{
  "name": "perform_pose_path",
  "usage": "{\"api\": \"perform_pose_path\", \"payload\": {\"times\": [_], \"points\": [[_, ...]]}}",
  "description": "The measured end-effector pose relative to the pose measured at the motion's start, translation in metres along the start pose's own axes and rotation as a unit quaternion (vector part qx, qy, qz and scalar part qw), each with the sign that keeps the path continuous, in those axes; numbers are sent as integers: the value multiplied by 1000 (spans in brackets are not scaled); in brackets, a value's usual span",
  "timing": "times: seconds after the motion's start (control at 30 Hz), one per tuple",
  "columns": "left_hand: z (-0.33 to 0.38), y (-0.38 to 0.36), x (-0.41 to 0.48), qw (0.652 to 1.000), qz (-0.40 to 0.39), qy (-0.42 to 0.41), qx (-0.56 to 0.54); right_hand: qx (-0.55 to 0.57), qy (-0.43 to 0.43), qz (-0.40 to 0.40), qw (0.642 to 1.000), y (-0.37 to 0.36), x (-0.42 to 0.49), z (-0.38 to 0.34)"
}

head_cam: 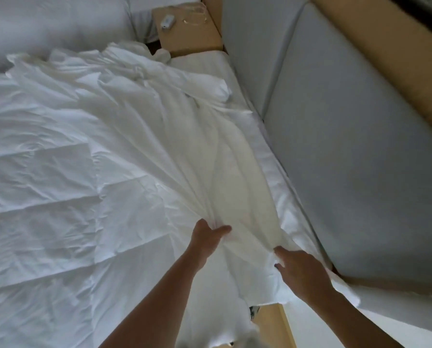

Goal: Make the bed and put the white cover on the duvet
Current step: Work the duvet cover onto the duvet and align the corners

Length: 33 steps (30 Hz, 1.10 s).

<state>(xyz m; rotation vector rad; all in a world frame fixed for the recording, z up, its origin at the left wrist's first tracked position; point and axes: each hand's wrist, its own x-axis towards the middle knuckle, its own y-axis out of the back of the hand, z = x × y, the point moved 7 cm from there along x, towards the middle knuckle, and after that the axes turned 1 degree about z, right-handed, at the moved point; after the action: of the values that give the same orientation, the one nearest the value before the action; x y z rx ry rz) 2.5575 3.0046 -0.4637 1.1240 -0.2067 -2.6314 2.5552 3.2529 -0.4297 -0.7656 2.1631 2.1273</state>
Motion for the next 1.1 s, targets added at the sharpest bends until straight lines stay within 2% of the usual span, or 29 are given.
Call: {"api": "perform_pose_path", "payload": {"times": [0.07,0.1,0.13,0.17,0.23,0.33,0.53,0.6,0.67,0.73,0.77,0.8,0.83,0.9,0.97,1.03,1.07,1.1], "points": [[2,9,-8,1000,10,-4,-23,37,1,83,996,26,-1,-10],[3,15,-13,999,16,-8,-35,53,-38,120,991,40,-2,-7],[2,21,-17,999,21,-13,-46,62,-61,103,991,45,-3,-6],[2,25,-23,998,21,-15,-51,57,-69,50,995,38,-8,-9],[0,28,-38,998,8,-19,-53,46,-46,-27,998,9,-19,-15],[-12,26,-54,998,-7,-23,-58,57,-35,-40,997,-10,-24,-19],[5,10,-69,997,14,-28,-67,8,60,-117,991,-9,10,-26],[18,4,-72,996,23,-38,-73,-15,94,-80,992,9,30,-34],[28,3,-73,995,32,-41,-88,23,168,34,985,39,45,-57],[32,8,-72,991,51,-39,-116,110,278,147,943,72,46,-90],[31,13,-73,988,67,-37,-130,157,315,149,924,84,44,-108],[29,18,-75,986,83,-30,-140,203,323,123,916,93,44,-125],[28,23,-79,984,96,-18,-148,249,294,73,920,97,45,-139],[29,34,-90,981,110,-2,-157,310,207,-89,924,81,45,-159],[37,47,-100,978,115,-4,-173,349,147,-234,896,57,33,-177],[42,59,-104,975,111,-7,-190,440,78,-300,843,41,25,-188],[44,66,-104,974,111,-13,-197,509,34,-323,797,36,22,-193],[46,72,-102,974,105,-24,-200,590,-13,-344,730,31,21,-198]]}}
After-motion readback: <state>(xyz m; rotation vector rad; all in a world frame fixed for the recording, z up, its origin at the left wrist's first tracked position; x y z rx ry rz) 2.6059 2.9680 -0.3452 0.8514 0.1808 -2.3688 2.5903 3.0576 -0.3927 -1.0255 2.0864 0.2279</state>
